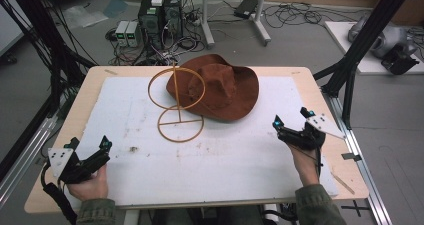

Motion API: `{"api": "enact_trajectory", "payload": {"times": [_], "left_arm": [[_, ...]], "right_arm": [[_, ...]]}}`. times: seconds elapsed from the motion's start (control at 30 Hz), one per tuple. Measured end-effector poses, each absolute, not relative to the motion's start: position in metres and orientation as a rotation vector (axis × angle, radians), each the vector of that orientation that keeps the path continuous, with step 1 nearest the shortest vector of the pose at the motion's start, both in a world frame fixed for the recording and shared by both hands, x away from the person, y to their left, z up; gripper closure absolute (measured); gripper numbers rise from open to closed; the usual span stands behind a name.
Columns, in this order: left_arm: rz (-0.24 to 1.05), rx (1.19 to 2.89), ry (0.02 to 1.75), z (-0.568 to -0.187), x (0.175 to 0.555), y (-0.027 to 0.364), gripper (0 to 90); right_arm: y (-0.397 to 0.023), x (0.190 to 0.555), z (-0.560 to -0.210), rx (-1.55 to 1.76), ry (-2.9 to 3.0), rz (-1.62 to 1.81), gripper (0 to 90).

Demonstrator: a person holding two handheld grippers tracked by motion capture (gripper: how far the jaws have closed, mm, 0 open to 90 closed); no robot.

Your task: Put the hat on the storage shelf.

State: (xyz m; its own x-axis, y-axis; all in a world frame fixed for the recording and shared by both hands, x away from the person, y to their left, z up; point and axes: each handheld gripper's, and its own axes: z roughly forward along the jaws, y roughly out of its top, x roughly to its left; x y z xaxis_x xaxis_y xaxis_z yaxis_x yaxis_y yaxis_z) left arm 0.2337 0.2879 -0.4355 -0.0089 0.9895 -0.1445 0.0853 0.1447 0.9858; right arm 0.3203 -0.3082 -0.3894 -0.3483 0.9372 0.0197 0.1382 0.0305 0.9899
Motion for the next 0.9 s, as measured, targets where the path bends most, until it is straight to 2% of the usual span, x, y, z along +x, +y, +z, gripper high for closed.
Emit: {"api": "enact_trajectory", "payload": {"times": [0.27, 0.6, 0.9], "left_arm": [[1.055, 1.170, 1.338, -0.436, 0.232, 0.288, 7.0], [1.040, 1.194, 1.337, -0.437, 0.235, 0.285, 7.0], [1.039, 1.204, 1.330, -0.438, 0.236, 0.283, 7.1]], "right_arm": [[-0.283, 0.364, -0.365, 1.047, 1.730, 1.355, 2.7], [-0.252, 0.440, -0.341, 1.052, 1.932, 1.322, 2.7], [-0.207, 0.484, -0.346, 0.953, 2.134, 1.256, 2.8]]}}
